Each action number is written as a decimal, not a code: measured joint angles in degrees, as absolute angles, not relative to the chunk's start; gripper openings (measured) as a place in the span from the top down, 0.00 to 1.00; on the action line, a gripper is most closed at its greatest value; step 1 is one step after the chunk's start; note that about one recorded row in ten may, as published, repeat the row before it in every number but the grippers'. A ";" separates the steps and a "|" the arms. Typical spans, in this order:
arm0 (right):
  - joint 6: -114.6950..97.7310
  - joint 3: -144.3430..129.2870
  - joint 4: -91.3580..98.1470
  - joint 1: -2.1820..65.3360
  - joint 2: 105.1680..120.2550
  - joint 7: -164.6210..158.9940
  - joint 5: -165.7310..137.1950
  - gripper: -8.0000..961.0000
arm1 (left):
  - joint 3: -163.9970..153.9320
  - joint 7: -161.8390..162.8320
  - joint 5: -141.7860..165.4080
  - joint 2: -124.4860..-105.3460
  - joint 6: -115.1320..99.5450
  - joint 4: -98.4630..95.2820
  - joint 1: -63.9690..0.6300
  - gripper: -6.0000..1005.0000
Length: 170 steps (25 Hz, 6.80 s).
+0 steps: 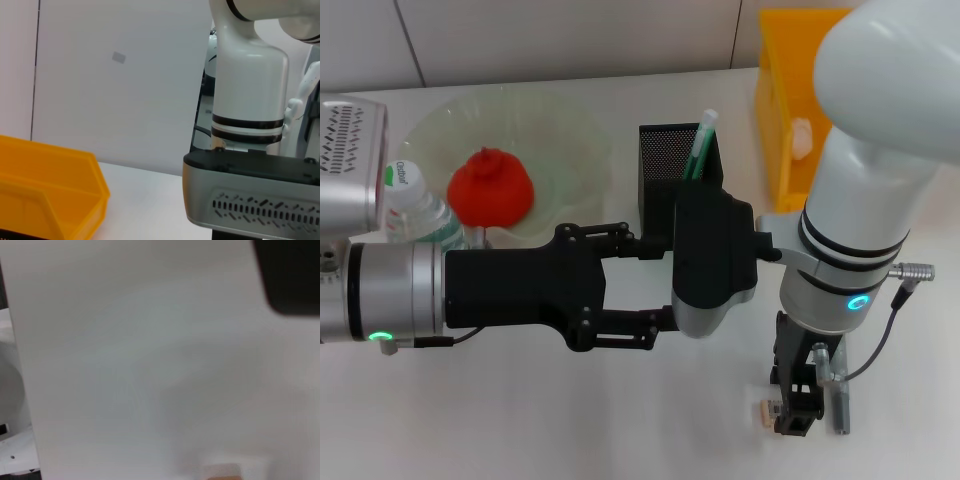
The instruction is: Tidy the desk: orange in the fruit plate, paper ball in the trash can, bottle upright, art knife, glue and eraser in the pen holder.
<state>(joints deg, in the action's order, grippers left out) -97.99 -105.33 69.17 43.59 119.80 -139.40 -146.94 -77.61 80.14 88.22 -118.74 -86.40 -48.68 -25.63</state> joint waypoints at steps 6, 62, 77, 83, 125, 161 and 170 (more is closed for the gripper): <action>-97.15 -108.14 69.16 43.66 119.80 -140.58 -146.94 0.45 | -77.61 80.15 88.27 -118.74 -86.32 -48.66 -25.99 0.22; -87.00 -83.70 87.23 34.60 119.25 -141.04 -156.61 0.73 | -77.61 79.54 87.87 -118.92 -86.37 -47.73 -27.91 0.21; -83.12 -72.92 100.24 24.92 119.39 -137.16 -143.64 0.73 | -77.61 79.54 87.87 -119.10 -86.30 -47.34 -28.35 0.21; -79.03 -65.03 95.92 21.74 119.24 -127.79 -128.63 0.72 | -77.60 79.48 87.86 -119.09 -86.30 -46.95 -28.67 0.21; -81.64 -52.11 57.17 31.92 116.19 -105.82 -108.46 0.72 | -79.65 77.25 84.81 -118.91 -86.30 -45.67 -28.92 0.21; -72.11 -54.65 48.02 38.13 117.50 -102.94 -115.57 0.72 | -80.42 77.25 84.81 -119.00 -86.22 -45.61 -28.76 0.21; -70.99 -54.53 48.32 37.55 117.60 -102.94 -115.75 0.70 | -80.42 77.25 84.82 -119.00 -86.26 -45.60 -28.73 0.21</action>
<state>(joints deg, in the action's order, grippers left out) -70.99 -54.53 48.32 37.55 117.60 -102.94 -115.75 -80.42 77.25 84.82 -119.00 -86.26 -45.60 -28.73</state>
